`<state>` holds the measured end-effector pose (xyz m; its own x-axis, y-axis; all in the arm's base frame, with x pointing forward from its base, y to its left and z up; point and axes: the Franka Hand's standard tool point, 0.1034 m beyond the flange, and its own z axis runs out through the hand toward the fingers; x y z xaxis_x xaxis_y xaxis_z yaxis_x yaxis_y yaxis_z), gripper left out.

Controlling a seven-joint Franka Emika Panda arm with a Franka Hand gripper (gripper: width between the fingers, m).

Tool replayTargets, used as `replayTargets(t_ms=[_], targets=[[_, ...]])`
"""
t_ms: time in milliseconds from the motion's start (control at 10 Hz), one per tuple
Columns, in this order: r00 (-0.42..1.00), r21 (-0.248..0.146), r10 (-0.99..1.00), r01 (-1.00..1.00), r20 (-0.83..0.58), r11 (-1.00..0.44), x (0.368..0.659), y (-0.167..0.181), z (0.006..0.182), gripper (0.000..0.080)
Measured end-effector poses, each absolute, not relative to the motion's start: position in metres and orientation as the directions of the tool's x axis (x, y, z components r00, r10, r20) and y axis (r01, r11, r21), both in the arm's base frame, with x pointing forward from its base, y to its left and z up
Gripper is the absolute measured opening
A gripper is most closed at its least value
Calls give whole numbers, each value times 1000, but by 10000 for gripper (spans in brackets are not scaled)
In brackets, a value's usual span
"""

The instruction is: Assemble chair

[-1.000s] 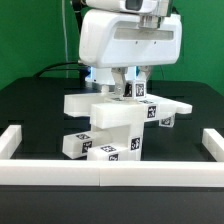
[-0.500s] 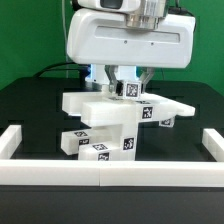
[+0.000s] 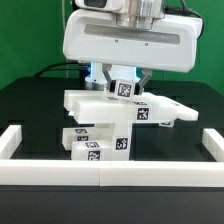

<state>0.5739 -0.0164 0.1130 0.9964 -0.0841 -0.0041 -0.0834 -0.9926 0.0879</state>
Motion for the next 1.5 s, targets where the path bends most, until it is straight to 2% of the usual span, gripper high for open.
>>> replayTargets(t_ms=[100,300,400,500,600,700,1000,1500], targets=[[984,86,-176,-176,5,-981,574,-16,113,285],[985,87,-171,-171,5,-981,574,-15,113,285],[989,87,-149,-149,7,-985,575,-15,113,357],[991,86,-134,-135,20,-987,575,-16,112,551],[997,90,-75,-77,22,-993,576,-16,112,551],[1000,93,18,16,20,-996,577,-16,112,628],[968,98,249,247,6,-964,578,-17,112,648],[837,95,547,547,-27,-832,578,-20,112,649]])
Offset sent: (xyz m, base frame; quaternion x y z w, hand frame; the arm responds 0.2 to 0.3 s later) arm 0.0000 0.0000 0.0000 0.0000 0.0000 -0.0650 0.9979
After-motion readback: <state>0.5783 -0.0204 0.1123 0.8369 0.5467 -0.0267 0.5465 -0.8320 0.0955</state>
